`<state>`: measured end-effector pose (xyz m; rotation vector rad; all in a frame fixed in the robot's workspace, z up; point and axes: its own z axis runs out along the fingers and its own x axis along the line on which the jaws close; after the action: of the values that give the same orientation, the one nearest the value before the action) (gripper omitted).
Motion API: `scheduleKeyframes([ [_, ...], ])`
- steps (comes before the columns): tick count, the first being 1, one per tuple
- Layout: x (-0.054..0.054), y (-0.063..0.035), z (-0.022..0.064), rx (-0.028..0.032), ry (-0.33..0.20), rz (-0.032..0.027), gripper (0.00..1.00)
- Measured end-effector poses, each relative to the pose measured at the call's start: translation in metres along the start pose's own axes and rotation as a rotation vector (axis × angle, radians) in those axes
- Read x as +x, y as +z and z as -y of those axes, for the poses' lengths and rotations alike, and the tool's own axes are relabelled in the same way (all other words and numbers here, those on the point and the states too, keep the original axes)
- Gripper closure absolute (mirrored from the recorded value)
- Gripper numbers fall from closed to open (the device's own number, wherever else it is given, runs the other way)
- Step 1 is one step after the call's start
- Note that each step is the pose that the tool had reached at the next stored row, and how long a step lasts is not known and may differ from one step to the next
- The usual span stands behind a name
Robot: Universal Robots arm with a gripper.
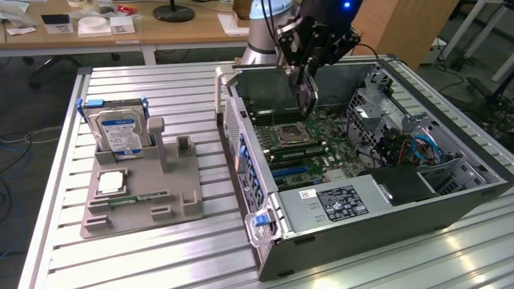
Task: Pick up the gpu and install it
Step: 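Pick up the gpu and move the gpu toward the slot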
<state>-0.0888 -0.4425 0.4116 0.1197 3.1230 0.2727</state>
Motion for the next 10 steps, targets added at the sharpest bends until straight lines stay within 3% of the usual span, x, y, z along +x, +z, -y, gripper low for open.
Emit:
scheduleKeyframes([
  [10,-0.045,0.0005,-0.0034,0.0001,-0.001,-0.0002,0.74],
])
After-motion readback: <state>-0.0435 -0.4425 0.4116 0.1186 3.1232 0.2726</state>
